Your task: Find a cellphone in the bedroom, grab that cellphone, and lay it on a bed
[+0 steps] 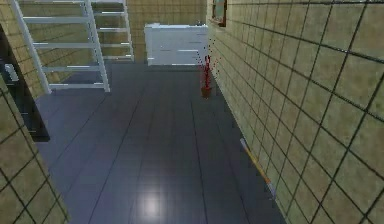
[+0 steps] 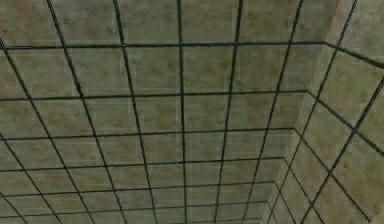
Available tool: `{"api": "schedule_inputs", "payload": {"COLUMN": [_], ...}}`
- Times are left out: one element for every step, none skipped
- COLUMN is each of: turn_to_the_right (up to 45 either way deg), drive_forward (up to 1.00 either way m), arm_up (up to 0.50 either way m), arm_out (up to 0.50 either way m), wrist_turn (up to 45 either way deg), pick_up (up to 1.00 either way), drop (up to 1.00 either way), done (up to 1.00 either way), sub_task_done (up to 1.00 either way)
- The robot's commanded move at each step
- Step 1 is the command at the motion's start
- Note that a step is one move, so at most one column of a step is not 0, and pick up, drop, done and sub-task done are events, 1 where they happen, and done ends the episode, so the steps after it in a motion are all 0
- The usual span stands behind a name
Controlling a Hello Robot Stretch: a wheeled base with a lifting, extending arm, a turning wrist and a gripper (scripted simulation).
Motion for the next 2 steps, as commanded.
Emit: {"api": "schedule_inputs", "payload": {"turn_to_the_right": [0.0, -9.0], "drive_forward": [0.30, 0.00], "arm_up": [0.00, 0.00], "arm_out": [0.00, 0.00], "wrist_turn": [0.0, 0.0], "pick_up": [0.00, 0.00], "drop": [0.00, 0.00], "done": [0.00, 0.00], "sub_task_done": [0.00, 0.00]}}
